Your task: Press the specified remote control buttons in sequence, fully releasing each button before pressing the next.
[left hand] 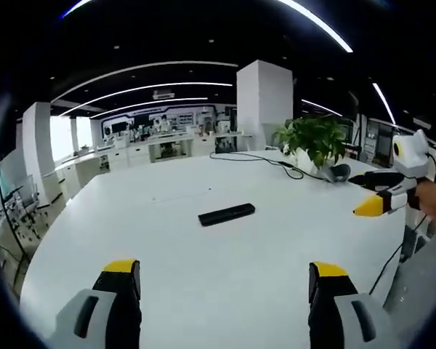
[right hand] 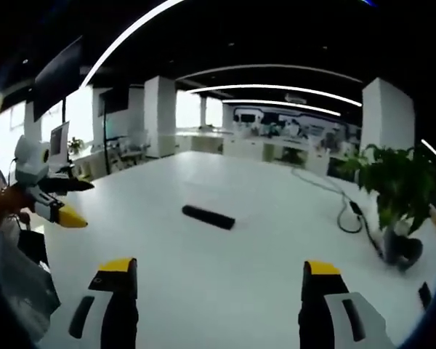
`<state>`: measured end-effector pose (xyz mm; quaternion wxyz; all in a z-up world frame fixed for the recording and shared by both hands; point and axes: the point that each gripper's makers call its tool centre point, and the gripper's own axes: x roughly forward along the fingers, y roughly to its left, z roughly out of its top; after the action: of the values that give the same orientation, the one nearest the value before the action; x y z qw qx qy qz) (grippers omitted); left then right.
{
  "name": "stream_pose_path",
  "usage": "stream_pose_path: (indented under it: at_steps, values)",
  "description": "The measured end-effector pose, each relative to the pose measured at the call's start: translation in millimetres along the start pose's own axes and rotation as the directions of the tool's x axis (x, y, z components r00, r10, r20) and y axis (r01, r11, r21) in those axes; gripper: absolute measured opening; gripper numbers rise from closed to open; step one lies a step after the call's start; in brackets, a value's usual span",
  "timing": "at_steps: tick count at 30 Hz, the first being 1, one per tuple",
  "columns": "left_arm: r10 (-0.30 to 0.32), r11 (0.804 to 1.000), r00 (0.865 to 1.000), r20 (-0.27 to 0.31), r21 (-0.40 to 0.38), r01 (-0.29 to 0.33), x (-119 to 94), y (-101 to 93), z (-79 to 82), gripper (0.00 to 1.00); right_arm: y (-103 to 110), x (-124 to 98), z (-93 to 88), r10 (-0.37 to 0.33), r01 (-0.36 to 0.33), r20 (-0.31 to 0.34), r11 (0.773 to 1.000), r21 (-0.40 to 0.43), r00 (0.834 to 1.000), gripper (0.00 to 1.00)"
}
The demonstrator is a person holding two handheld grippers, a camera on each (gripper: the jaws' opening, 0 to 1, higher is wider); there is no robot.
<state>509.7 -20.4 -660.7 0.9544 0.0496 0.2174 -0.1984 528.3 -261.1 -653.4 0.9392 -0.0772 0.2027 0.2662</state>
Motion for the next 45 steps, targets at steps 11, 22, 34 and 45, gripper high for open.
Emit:
stream_pose_path:
  at_steps: [11, 22, 34, 45]
  values:
    - [-0.033, 0.999, 0.999, -0.007, 0.017, 0.033, 22, 10.2, 4.9, 1.00, -13, 23, 0.5, 0.005, -0.007, -0.030, 0.999, -0.036, 1.000, 0.92]
    - [-0.089, 0.995, 0.996, -0.032, 0.045, 0.091, 53, 21.5, 5.4, 1.00, -24, 47, -2.2, 0.042, -0.044, -0.049, 0.997, -0.060, 0.998, 0.91]
    - [-0.156, 0.985, 0.986, -0.058, 0.059, 0.159, 87, 33.9, -0.7, 1.00, -30, 80, -9.2, 0.079, -0.087, -0.078, 0.990, -0.108, 0.994, 0.89]
    - [-0.195, 0.977, 0.979, -0.067, 0.070, 0.199, 108, 39.8, -2.3, 1.00, -34, 109, -12.4, 0.124, -0.134, -0.085, 0.983, -0.126, 0.989, 0.87]
